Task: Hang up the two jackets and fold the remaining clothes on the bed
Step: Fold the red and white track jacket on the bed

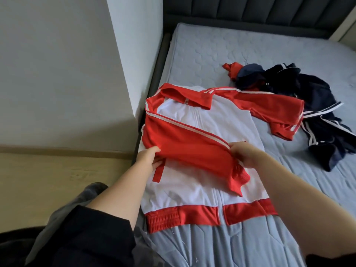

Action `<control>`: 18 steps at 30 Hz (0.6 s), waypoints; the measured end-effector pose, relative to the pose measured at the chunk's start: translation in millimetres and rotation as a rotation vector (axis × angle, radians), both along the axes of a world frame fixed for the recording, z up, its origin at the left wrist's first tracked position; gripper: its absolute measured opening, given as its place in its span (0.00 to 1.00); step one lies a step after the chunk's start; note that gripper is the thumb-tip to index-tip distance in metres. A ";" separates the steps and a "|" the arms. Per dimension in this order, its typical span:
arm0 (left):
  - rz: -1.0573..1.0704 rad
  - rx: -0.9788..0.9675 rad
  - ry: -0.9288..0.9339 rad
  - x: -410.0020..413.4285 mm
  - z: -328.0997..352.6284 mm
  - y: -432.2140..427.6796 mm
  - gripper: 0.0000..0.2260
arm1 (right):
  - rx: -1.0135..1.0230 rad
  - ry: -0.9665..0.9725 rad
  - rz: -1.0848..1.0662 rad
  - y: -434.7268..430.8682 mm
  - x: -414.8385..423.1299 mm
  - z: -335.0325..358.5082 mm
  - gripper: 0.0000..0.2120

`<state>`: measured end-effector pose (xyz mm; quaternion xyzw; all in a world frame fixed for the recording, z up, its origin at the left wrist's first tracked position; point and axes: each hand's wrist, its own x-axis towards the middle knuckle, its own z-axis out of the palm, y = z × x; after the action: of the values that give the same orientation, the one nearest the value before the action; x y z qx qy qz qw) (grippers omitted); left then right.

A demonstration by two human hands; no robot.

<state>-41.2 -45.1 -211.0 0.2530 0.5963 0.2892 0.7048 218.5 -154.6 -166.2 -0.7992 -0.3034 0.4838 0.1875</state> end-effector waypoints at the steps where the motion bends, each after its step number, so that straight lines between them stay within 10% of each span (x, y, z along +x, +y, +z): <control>1: 0.026 -0.026 -0.087 1.0 1.3 -1.2 0.04 | -0.091 -0.106 0.054 -4.9 4.8 -2.1 0.13; 11: -0.181 -0.109 -0.160 9.1 -1.1 -15.3 0.09 | -0.388 -0.779 0.365 -37.7 11.6 -17.7 0.18; 18: -0.049 -0.118 -0.269 5.6 -3.7 -0.5 0.17 | 0.085 -0.837 0.117 6.7 -31.8 -29.3 0.12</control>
<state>-35.6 -45.5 -214.7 0.1844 0.5061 0.2679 0.7988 186.7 -147.9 -195.5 -0.8997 -0.4178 0.1146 0.0535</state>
